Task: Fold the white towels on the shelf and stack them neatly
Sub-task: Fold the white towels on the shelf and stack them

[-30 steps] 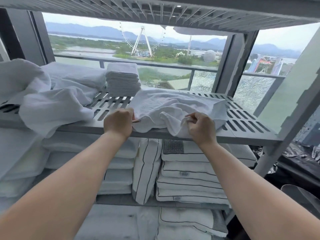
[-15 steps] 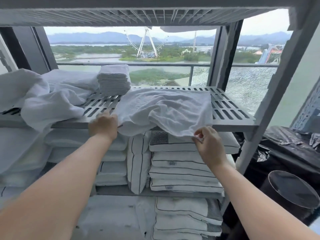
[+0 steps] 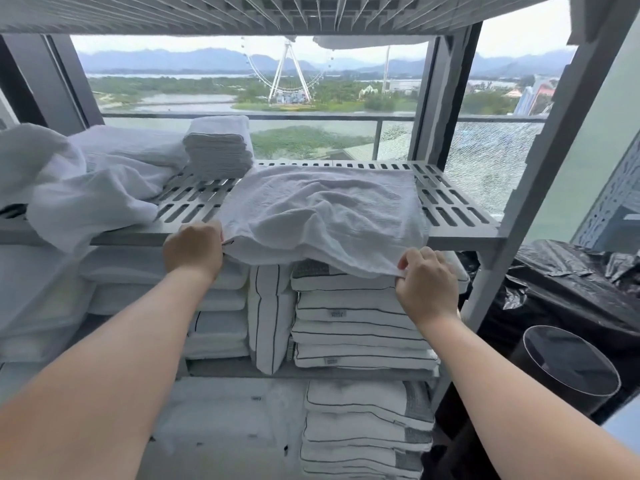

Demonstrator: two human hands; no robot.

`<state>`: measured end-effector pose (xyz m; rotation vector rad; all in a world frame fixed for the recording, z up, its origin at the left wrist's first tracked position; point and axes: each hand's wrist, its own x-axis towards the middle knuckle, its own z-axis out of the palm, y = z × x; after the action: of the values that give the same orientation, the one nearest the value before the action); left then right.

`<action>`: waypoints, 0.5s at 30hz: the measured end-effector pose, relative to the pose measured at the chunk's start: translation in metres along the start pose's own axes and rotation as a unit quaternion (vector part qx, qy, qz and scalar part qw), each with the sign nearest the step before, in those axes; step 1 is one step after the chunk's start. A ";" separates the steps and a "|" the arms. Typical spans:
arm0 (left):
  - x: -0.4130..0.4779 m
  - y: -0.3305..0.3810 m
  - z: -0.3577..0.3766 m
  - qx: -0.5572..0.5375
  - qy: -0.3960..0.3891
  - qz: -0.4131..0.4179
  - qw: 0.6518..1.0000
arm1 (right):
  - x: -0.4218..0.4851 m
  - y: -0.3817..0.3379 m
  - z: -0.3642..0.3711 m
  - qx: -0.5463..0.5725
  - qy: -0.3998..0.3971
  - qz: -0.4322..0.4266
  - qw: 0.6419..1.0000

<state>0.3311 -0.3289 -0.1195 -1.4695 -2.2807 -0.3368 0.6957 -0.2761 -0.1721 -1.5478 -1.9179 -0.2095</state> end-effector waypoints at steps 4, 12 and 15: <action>-0.002 0.004 0.008 0.000 0.026 0.018 1.000 | 0.000 -0.005 0.009 0.018 0.007 0.014 1.000; -0.007 0.024 0.020 -0.175 0.072 -0.078 0.979 | -0.002 -0.013 0.039 0.233 0.013 0.238 0.943; -0.015 0.031 0.027 -0.224 0.059 -0.162 0.959 | -0.006 -0.016 0.044 0.364 -0.026 0.333 0.869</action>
<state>0.3589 -0.3172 -0.1507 -1.2111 -2.4457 -1.0686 0.6646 -0.2637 -0.2055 -1.5425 -1.1517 0.7753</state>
